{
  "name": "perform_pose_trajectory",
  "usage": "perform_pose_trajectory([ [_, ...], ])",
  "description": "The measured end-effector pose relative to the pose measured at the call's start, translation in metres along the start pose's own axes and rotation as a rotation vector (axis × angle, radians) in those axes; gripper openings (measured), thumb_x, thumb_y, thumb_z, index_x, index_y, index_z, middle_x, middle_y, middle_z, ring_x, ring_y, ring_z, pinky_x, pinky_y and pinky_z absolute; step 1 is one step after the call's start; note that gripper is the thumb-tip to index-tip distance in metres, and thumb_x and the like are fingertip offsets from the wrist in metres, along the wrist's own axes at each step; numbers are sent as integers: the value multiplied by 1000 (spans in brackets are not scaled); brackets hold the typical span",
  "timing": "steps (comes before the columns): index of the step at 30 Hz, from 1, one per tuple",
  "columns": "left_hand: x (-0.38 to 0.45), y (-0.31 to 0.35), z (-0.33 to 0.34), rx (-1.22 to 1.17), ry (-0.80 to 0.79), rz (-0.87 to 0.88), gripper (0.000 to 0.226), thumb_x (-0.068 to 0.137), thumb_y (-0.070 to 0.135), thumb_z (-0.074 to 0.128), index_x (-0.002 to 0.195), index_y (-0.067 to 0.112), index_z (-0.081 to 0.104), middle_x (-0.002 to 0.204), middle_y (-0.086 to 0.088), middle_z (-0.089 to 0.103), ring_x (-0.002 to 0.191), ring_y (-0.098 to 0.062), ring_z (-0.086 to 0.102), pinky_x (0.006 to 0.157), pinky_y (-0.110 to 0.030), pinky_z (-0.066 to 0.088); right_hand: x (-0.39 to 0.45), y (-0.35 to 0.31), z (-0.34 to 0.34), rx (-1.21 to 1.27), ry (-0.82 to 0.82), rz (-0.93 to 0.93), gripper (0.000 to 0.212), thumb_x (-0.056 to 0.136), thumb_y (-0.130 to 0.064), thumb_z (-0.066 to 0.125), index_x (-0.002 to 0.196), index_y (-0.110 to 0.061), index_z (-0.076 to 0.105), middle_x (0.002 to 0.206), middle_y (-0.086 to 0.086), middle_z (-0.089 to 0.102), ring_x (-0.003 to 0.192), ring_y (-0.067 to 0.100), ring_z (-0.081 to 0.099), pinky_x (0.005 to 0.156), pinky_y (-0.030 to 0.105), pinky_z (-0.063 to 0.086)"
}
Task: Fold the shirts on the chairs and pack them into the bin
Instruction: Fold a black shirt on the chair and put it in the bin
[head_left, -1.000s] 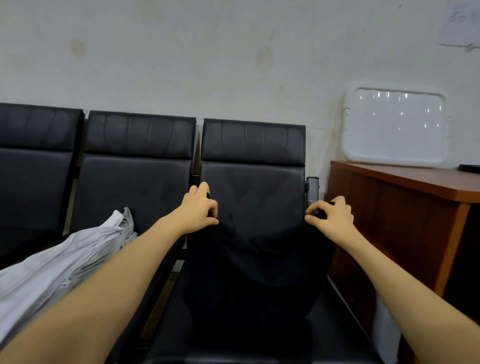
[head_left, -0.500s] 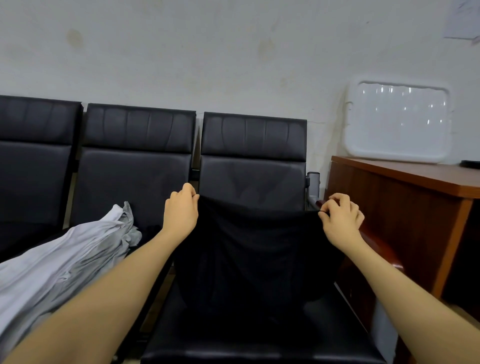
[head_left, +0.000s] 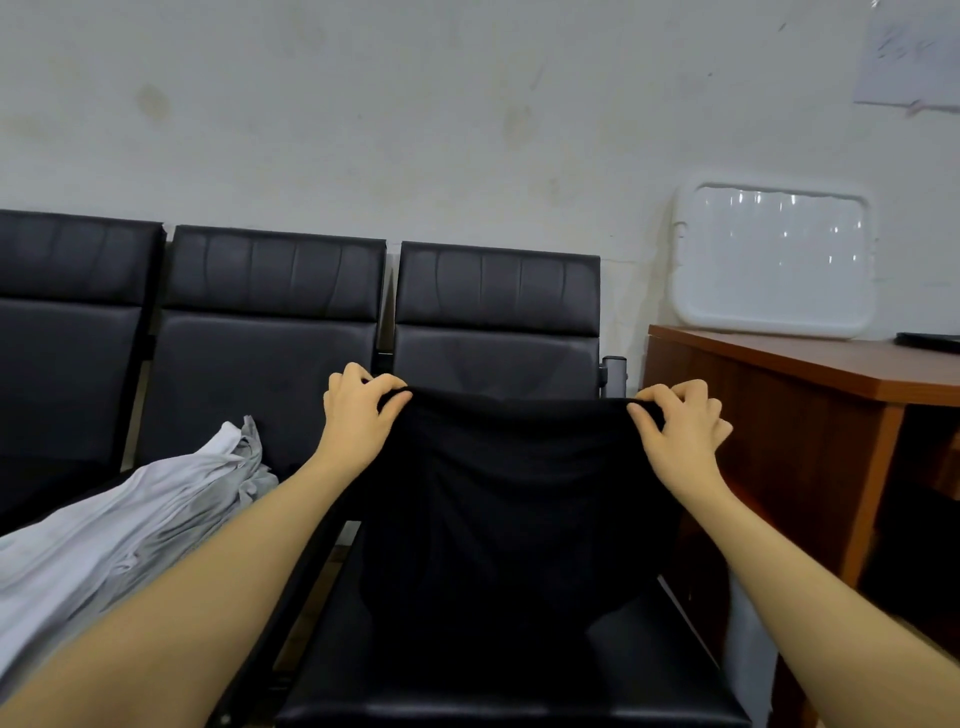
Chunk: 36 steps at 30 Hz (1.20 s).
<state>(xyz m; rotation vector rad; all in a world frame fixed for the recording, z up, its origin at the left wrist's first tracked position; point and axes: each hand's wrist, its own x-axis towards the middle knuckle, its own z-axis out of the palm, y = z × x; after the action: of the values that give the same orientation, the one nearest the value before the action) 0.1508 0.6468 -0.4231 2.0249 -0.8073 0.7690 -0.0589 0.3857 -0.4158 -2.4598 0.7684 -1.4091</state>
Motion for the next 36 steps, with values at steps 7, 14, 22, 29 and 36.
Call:
perform_pose_trajectory([
  [7,-6,41,-18,-30,266,103,18,90,23,63,104,18,73,90,-4,42,87,-20,33,79,-31,23,-1,-22,-31,151,183,-22,15,92,-29,60,100,-22,71,101,4,42,100,25,36,85,31,18],
  [14,-2,83,-48,-45,406,181,18,89,22,64,104,20,73,90,-7,46,85,-19,36,77,-32,25,4,-45,-76,241,292,-31,16,92,-30,61,101,-25,73,101,0,40,100,20,36,82,23,13],
  [22,6,119,-85,-35,523,252,15,86,21,68,99,16,74,85,-6,51,82,-22,44,76,-30,28,13,-71,-121,281,386,-90,16,91,-30,60,99,-27,73,103,-4,36,101,17,33,85,22,12],
  [29,-1,114,-89,-26,465,206,14,86,24,68,95,15,74,87,2,44,85,-14,38,76,-28,33,10,-61,-123,160,360,-141,14,91,-28,61,97,-25,74,101,-3,37,102,24,36,85,28,15],
  [36,-40,57,-42,-10,171,127,16,87,24,67,96,12,73,87,1,43,88,-13,40,71,-29,37,-26,-8,-69,-43,135,-158,12,88,-30,65,95,-25,73,96,0,40,90,17,29,78,29,13],
])
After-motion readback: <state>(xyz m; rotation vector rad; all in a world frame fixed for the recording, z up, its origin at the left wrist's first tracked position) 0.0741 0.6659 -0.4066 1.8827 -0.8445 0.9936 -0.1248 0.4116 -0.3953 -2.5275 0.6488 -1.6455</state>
